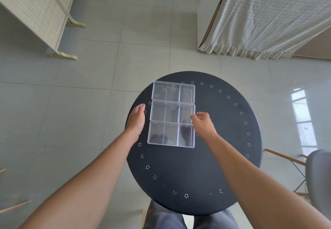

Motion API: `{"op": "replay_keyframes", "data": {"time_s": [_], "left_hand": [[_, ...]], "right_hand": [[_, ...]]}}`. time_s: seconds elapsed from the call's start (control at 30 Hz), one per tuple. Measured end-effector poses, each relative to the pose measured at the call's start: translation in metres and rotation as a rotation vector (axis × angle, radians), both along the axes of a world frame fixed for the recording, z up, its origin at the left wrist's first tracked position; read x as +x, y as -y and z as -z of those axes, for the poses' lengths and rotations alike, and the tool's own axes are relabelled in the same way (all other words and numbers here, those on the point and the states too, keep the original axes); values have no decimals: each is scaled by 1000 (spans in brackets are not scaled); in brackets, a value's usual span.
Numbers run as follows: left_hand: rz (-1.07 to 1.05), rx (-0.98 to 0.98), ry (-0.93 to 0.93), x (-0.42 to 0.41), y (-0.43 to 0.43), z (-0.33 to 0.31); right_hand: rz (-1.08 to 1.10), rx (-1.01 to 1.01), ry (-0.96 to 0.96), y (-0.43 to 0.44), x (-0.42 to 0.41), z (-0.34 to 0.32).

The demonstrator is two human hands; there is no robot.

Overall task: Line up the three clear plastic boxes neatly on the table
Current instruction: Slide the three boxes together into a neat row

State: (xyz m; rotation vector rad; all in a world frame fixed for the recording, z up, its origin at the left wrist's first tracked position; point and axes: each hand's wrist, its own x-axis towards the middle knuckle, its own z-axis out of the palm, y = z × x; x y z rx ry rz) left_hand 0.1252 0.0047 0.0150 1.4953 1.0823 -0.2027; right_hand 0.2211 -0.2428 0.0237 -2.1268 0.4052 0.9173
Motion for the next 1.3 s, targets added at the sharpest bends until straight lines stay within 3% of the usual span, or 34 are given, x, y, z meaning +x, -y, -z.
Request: {"op": "replay_keyframes", "data": {"time_s": [0.13, 0.3, 0.83, 0.97, 1.13, 1.3], "left_hand": [[-63, -252, -85, 29, -6, 7], [-20, -313, -127, 58, 2, 4], [-5, -190, -82, 72, 8, 30], [-100, -69, -183, 57, 1, 41], [-168, -190, -235, 25, 8, 45], [-128, -179, -195, 24, 16, 42]], "right_hand": [[174, 151, -250, -7, 27, 3], [158, 203, -377, -19, 49, 15], [190, 136, -330, -40, 56, 37], [234, -11, -306, -38, 54, 52], [212, -36, -360, -22, 36, 56], [188, 7, -309, -19, 24, 46]]}}
